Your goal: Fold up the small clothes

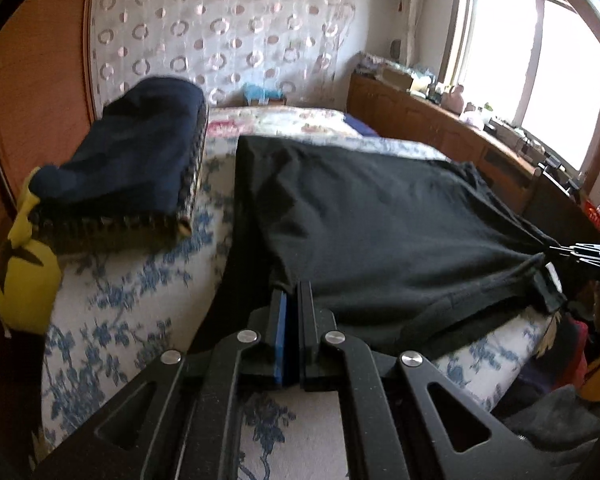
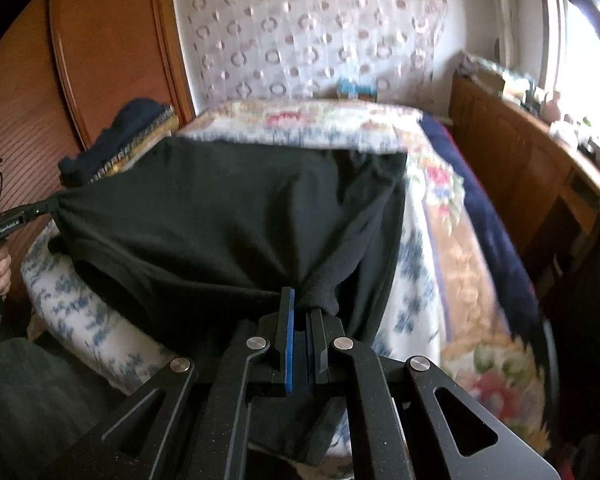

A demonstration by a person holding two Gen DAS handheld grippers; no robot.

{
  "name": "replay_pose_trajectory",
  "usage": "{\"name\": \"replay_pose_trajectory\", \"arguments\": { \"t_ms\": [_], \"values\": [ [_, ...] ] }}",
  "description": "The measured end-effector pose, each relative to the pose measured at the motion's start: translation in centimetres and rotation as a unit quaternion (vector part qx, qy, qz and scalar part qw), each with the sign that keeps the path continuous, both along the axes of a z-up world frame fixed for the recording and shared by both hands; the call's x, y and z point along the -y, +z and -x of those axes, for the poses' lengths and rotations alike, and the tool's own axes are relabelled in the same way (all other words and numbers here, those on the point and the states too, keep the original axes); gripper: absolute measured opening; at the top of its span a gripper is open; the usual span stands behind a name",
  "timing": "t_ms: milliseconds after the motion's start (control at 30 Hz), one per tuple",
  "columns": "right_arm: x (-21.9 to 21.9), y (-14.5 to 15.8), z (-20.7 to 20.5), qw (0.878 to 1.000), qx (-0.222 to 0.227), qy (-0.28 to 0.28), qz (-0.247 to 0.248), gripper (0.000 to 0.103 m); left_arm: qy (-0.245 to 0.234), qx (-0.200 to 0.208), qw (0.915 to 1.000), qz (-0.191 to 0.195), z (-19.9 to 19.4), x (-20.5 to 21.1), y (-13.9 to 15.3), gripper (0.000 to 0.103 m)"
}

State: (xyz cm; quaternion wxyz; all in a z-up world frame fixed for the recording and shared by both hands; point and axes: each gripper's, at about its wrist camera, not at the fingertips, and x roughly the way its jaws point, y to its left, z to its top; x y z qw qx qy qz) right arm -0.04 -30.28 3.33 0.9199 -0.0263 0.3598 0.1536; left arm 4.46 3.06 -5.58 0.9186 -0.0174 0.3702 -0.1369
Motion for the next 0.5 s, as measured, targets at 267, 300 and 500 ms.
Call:
{"name": "replay_pose_trajectory", "arguments": {
  "t_ms": [267,300,500],
  "values": [
    [-2.0,0.7,-1.9,0.999,-0.001,0.013,0.046,0.039,0.006,0.009,0.9996,-0.028,1.6,-1.1,0.3,0.043],
    [-2.1,1.1,-1.7,0.999,0.006,0.014,0.049,0.04,0.007,0.01,0.9995,-0.028,1.8,-1.4,0.3,0.048],
    [-2.3,4.7,-1.5,0.997,0.058,0.014,0.056,0.053,0.023,0.014,0.9994,-0.022,1.5,-2.7,0.4,0.075]
  ]
}}
